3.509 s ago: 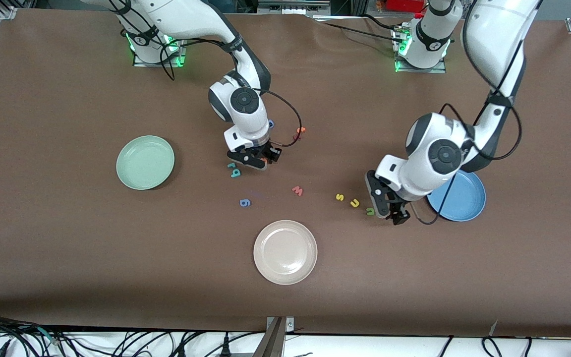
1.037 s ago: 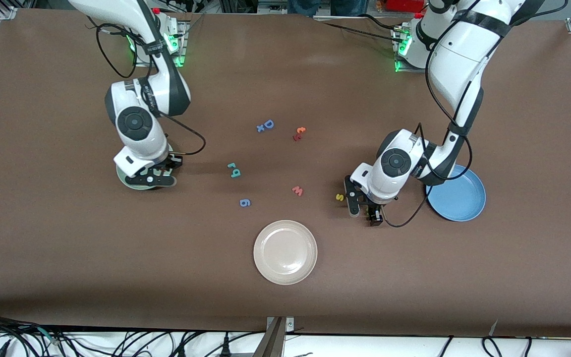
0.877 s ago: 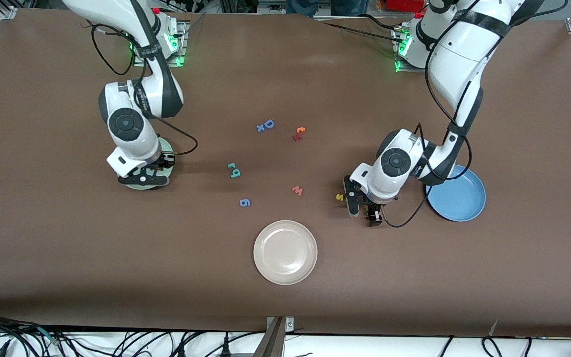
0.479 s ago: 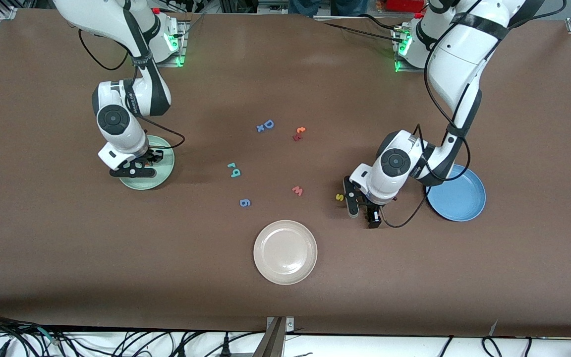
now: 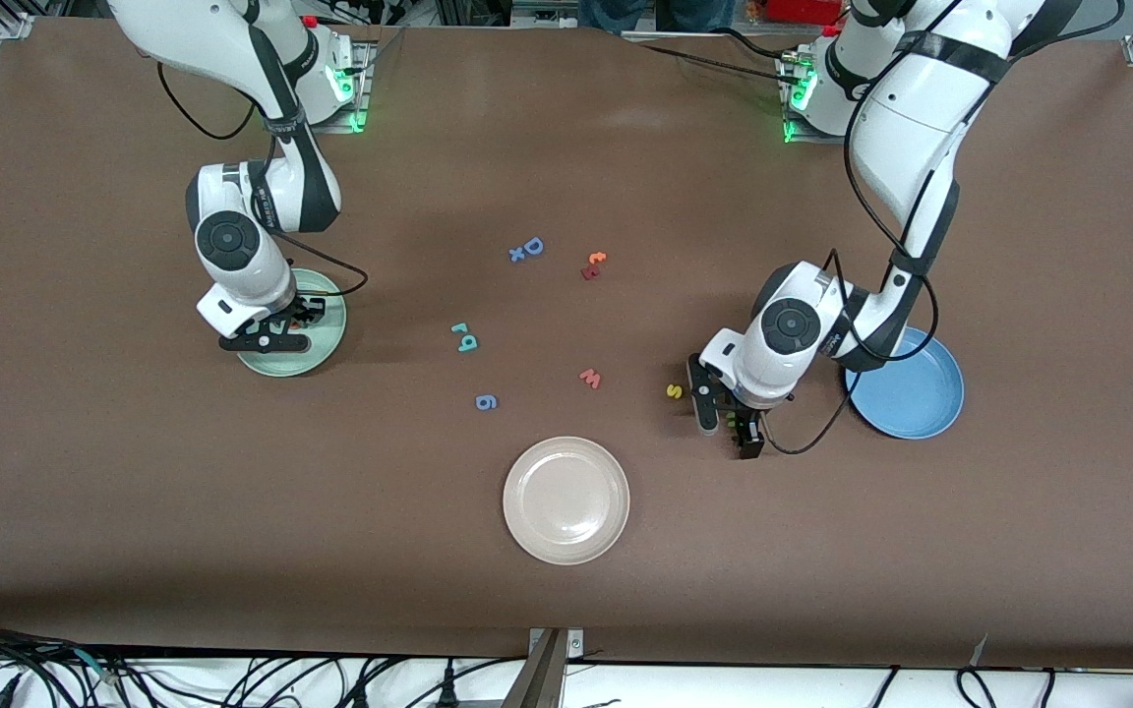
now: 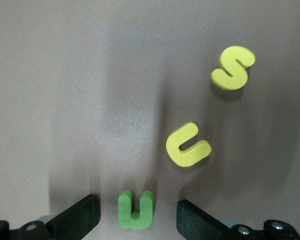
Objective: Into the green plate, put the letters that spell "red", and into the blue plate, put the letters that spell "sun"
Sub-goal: 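Carry the orange letter onto the green plate and open the right gripper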
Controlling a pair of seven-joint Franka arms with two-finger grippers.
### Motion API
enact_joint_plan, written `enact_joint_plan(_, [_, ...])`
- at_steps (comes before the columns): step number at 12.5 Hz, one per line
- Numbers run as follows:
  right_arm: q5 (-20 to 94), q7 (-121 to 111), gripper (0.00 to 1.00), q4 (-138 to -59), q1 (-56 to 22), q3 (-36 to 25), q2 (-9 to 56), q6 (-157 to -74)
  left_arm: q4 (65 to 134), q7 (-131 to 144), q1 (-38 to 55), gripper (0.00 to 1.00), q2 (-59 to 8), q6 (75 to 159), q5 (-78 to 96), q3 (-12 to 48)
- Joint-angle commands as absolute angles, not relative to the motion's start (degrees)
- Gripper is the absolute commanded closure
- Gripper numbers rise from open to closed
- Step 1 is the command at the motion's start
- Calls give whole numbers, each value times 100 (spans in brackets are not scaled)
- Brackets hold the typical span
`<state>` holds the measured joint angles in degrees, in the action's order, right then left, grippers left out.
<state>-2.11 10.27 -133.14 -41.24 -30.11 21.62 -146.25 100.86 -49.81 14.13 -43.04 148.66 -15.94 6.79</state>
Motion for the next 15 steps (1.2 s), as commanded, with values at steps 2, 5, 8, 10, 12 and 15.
enact_joint_plan(2, [17, 923, 12, -13219, -4131, -2962, 1908, -14424, 10055, -4939, 1450, 35, -4377, 14924, -1723, 580])
enact_joint_plan(5, [685, 975, 13, -12536, -4157, -2734, 1907, -13416, 10037, -4887, 1468, 31, -4307, 14915, -1688, 580])
enact_joint_plan(8, [694, 1816, 14, -11920, -4254, -2428, 1968, -12719, 10028, -4887, 1459, 31, -4219, 14915, -1687, 580])
enact_joint_plan(10, [686, 2703, 20, -11638, -4254, -2006, 2030, -12709, 10028, -4895, 1450, 31, -4210, 14915, -1687, 580])
enact_joint_plan(12, [694, 3153, 34, -11252, -4254, -1689, 2319, -12752, 10020, -4896, 1450, 31, -4210, 14915, -1687, 580])
enact_joint_plan(15, [844, 3208, 39, -10567, -4254, -1416, 2881, -12814, 10020, -4904, 1459, 40, -4219, 14915, -1687, 580])
